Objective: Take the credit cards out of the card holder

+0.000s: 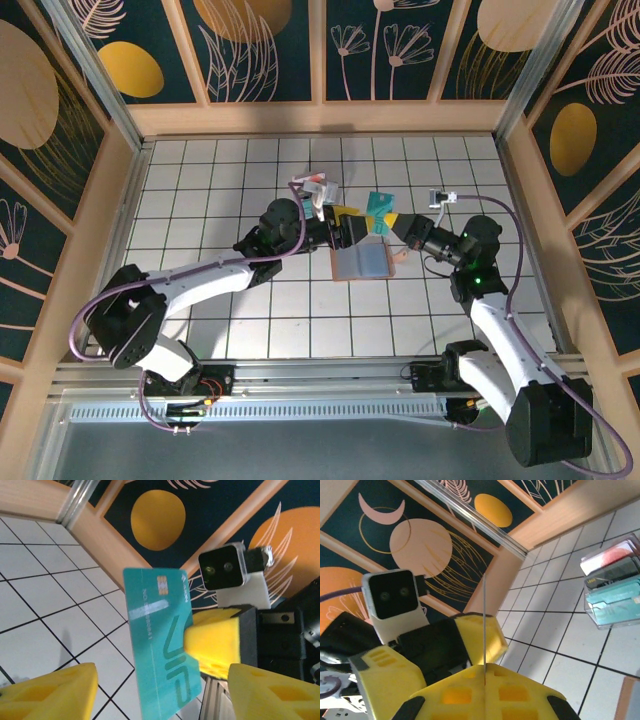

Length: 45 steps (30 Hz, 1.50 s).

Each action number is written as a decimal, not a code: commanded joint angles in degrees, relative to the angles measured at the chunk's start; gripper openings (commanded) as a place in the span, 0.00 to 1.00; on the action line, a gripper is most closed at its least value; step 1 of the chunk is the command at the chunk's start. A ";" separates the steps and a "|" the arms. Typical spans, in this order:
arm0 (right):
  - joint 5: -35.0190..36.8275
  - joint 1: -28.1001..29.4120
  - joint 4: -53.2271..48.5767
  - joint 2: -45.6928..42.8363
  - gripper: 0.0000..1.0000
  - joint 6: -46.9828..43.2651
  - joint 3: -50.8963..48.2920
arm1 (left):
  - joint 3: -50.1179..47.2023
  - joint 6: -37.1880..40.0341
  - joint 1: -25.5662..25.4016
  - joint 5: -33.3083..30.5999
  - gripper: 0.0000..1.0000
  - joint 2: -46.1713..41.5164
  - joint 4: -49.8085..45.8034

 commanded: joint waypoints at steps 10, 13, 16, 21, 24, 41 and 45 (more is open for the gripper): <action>-3.92 0.10 10.62 0.83 0.00 5.47 -0.92 | 0.80 -2.15 0.62 5.47 0.48 2.89 7.24; -4.06 0.40 10.76 1.11 0.00 5.40 -1.25 | 1.21 -2.86 0.62 6.33 0.44 3.39 8.87; -4.10 0.82 10.97 1.38 0.00 5.21 -1.29 | 1.63 -2.63 0.72 6.48 0.42 3.57 9.13; -4.01 1.32 10.98 1.88 0.00 4.72 -1.32 | 1.83 -1.57 0.85 6.45 0.34 3.31 9.06; -3.75 1.50 10.59 2.10 0.00 4.27 -1.36 | 2.44 -0.67 0.89 6.01 0.18 3.22 7.84; 12.26 1.48 -22.09 -3.00 0.47 -13.95 6.77 | 13.24 39.26 6.98 -7.01 0.00 -1.97 -31.44; 14.94 1.49 -23.78 -3.13 0.48 -14.04 6.59 | 14.59 48.34 9.34 -6.64 0.00 -0.70 -35.64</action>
